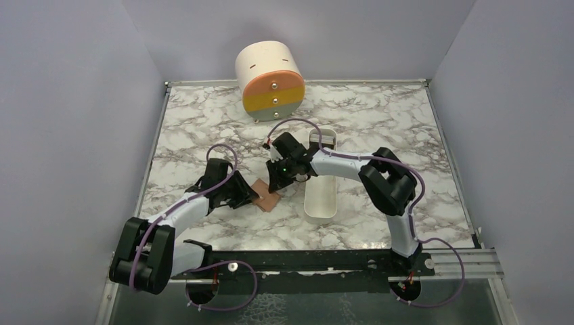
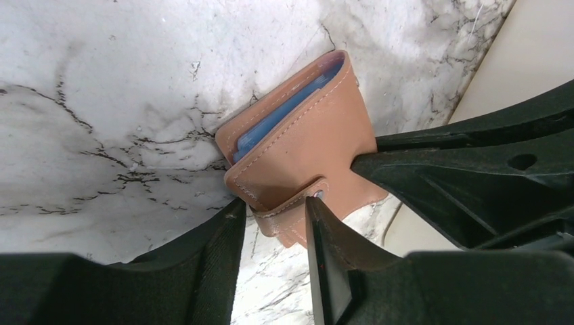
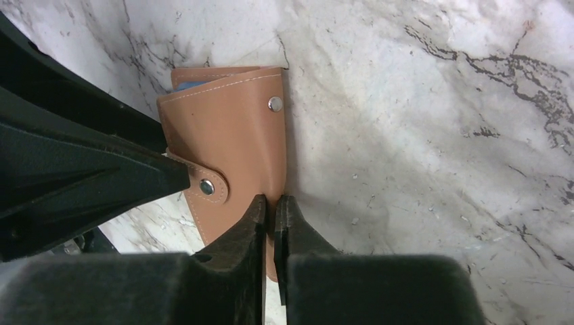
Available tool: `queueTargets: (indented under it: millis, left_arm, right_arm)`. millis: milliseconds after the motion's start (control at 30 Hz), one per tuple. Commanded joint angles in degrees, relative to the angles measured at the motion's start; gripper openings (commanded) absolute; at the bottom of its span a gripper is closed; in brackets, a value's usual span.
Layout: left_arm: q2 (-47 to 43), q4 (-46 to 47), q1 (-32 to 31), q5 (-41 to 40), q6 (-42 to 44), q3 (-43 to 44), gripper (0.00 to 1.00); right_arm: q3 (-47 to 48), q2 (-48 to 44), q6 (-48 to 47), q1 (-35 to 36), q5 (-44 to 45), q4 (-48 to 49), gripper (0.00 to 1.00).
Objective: Put the credit cards into the card holder
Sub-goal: Open the card holder at the center of the board.
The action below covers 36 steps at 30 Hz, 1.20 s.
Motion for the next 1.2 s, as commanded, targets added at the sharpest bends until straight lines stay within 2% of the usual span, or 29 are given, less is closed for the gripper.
queueTargets:
  millis: [0, 233, 367, 667, 967, 1167]
  left_arm:
    - [-1.89, -3.93, 0.19, 1.12, 3.11, 3.62, 0.43]
    - [-4.02, -12.93, 0.18, -0.52, 10.58, 12.90, 0.54]
    - [-4.62, -13.39, 0.17, 5.20, 10.85, 16.10, 0.57]
    - [-3.52, -0.11, 0.13, 16.66, 3.02, 9.48, 0.57]
    - [1.59, 3.40, -0.36, 17.45, 4.24, 7.00, 0.57]
    - [3.11, 3.82, -0.44, 15.45, 4.35, 7.47, 0.54]
  right_arm:
    - [-1.53, -3.31, 0.01, 0.51, 1.67, 0.26, 0.01]
    - [-2.77, -10.59, 2.50, 0.51, 5.47, -2.36, 0.01]
    - [-1.65, -12.76, 4.60, 0.51, 10.86, -6.01, 0.01]
    - [-3.43, -17.65, 11.11, 0.51, 9.36, -3.83, 0.01]
    - [-4.84, -20.17, 15.09, 0.51, 4.02, -0.47, 0.01]
    - [-8.71, -21.47, 16.77, 0.68, 0.83, 3.07, 0.01]
